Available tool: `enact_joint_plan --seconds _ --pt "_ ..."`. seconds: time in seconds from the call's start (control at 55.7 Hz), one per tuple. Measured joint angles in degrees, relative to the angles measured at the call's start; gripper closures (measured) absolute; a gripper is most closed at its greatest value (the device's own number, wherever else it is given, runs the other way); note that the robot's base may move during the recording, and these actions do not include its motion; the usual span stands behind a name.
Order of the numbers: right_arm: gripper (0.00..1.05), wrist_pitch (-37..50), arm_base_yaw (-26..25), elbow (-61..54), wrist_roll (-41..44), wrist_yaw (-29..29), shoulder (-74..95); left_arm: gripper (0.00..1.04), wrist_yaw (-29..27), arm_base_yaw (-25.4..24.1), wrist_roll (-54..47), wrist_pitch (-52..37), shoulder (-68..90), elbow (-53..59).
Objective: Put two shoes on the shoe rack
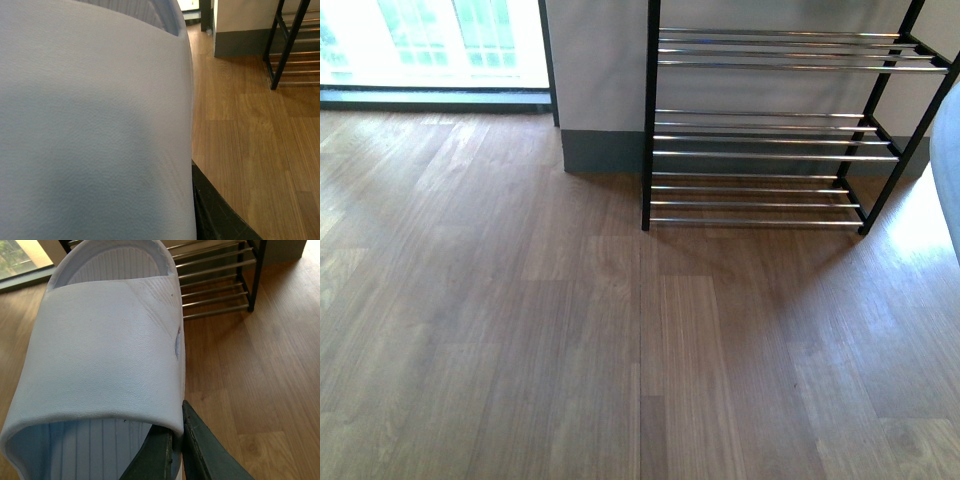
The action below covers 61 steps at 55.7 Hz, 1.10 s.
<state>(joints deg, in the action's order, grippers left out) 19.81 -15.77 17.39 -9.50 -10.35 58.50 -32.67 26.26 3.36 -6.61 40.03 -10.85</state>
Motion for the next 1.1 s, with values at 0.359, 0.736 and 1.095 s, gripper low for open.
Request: enact_joint_plan --seconds 0.359,0.736,1.095 --pt "1.03 0.0 0.0 0.0 0.0 -0.02 -0.04 1.03 0.02 0.0 0.02 0.0 -0.02 0.0" --pt "1.03 0.0 0.0 0.0 0.0 0.0 -0.04 1.03 -0.02 0.0 0.02 0.0 0.0 0.0" --pt "1.03 0.0 0.0 0.0 0.0 -0.07 -0.04 1.03 0.0 0.0 0.02 0.0 -0.02 0.0"
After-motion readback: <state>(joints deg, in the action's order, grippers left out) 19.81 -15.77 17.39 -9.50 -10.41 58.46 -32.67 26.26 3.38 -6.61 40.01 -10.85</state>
